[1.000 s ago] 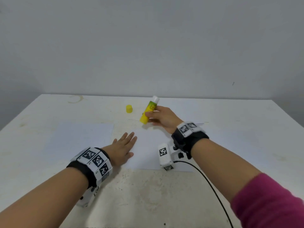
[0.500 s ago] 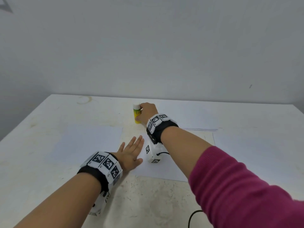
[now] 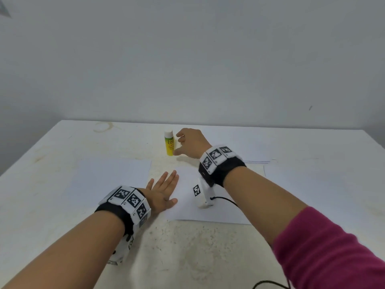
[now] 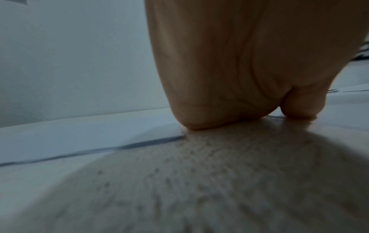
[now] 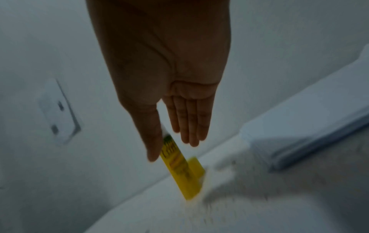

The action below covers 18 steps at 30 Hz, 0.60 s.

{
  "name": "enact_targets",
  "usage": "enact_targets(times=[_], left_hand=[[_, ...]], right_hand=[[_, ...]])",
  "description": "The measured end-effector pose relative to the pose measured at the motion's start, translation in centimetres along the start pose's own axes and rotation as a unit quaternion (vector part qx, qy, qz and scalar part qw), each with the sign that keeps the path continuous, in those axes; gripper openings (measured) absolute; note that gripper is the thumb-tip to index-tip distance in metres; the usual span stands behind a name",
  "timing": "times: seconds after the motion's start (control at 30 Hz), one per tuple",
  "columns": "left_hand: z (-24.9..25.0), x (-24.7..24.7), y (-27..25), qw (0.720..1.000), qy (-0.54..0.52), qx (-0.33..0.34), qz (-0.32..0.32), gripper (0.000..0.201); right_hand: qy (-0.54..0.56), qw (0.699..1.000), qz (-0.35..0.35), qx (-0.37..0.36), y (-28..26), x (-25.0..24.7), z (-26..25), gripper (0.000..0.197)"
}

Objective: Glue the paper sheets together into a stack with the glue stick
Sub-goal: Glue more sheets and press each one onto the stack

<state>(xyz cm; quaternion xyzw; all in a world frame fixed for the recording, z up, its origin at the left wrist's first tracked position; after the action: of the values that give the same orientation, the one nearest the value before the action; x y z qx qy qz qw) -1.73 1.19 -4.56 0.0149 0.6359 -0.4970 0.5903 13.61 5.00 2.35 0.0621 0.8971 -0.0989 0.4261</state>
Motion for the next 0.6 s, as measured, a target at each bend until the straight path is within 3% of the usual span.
enact_targets(times=[0.13, 0.23, 0.33, 0.43, 0.5, 0.6], left_hand=[[0.3, -0.2, -0.2, 1.0, 0.014, -0.007, -0.012, 0.073], [0.6, -0.4, -0.6, 0.999, 0.035, -0.012, -0.03, 0.08], [0.8, -0.9, -0.5, 0.999, 0.026, -0.017, -0.042, 0.086], [0.6, -1.4, -0.3, 0.998, 0.01, -0.019, -0.052, 0.089], [0.2, -1.6, -0.2, 0.997, 0.033, -0.015, -0.062, 0.095], [-0.1, -1.4, 0.1, 0.996, 0.068, -0.018, -0.06, 0.099]], right_hand=[[-0.02, 0.999, -0.031, -0.029, -5.3, -4.1, 1.7, 0.059], [-0.175, 0.979, -0.088, 0.048, -9.1, -7.4, 5.9, 0.059], [-0.227, 0.947, -0.12, 0.193, -12.8, -9.4, 12.3, 0.087], [-0.262, 0.919, -0.121, 0.268, -15.2, -8.7, 17.2, 0.125], [-0.281, 0.907, -0.133, 0.284, -16.0, -7.7, 19.0, 0.13], [-0.265, 0.913, -0.127, 0.283, -16.4, -7.4, 19.9, 0.121]])
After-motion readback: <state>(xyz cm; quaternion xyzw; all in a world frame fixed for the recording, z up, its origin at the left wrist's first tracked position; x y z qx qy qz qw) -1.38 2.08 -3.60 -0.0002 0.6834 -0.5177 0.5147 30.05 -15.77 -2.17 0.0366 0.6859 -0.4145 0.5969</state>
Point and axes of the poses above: each hand's wrist, its own y-axis towards the middle knuckle, its own x-axis out of the palm, z = x × y, the point moved 3 cm from there along y, towards the middle knuckle, and after that the axes turned 4 degrees about -y, right-handed, at the moved point
